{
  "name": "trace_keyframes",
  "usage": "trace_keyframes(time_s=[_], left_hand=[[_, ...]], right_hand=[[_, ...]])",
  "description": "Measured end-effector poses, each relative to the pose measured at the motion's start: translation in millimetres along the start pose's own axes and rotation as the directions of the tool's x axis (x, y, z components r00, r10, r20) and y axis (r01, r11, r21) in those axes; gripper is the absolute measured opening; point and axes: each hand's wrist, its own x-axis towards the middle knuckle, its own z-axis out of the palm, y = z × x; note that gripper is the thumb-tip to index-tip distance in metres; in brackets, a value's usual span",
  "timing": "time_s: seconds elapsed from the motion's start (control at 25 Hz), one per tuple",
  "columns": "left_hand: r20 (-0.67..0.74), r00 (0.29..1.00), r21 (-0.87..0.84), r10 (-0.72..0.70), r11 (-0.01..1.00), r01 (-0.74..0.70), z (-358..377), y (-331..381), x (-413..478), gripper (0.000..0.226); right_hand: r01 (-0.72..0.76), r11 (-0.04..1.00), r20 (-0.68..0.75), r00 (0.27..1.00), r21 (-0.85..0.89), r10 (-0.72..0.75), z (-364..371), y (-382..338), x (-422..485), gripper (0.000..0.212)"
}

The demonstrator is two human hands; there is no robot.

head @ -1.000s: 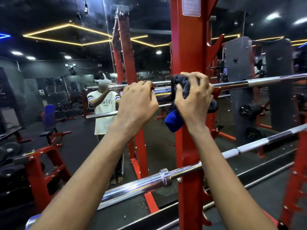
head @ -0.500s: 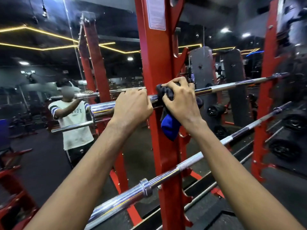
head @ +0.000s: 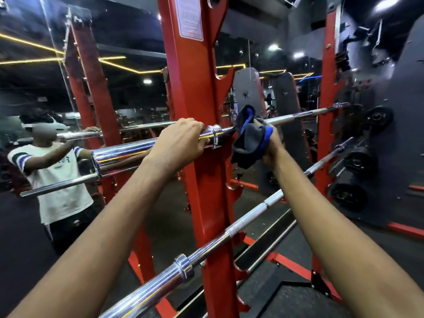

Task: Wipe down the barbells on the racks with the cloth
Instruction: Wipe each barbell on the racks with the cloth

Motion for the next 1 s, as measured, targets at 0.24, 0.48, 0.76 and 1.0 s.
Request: trace_keyframes(time_s=[0.24,0.48,0.76,1.0], left_hand=[[-0.012,1.000,0.025,0.020,0.999,-0.020,6.1,9.0,10.9,0.031],[-0.004,0.997,-0.033,0.077,0.997,-0.077,25.4,30.1,31.5,0.034],[0.028,1.000,0.081,0.009,0.997,-0.011,40.5,40.9,55.4,0.027],[0.076,0.988,0.065,-0.134,0.990,0.129,41.1,61.3,74.0,0.034]], right_hand=[[0.359,0.760,-0.108,0.867,-0.541,-0.486,10.5,10.3,-1.5,0.037],[0.577,0.695,0.171,0.808,-0.430,-0.565,10.8,32.2,9.5,0.027],[0.643,0.642,0.185,0.752,-0.418,-0.632,-7.0,49.3,53.0,0.028],[0.631,0.667,0.001,0.727,-0.396,-0.687,-15.5,67.5,70.4,0.019]])
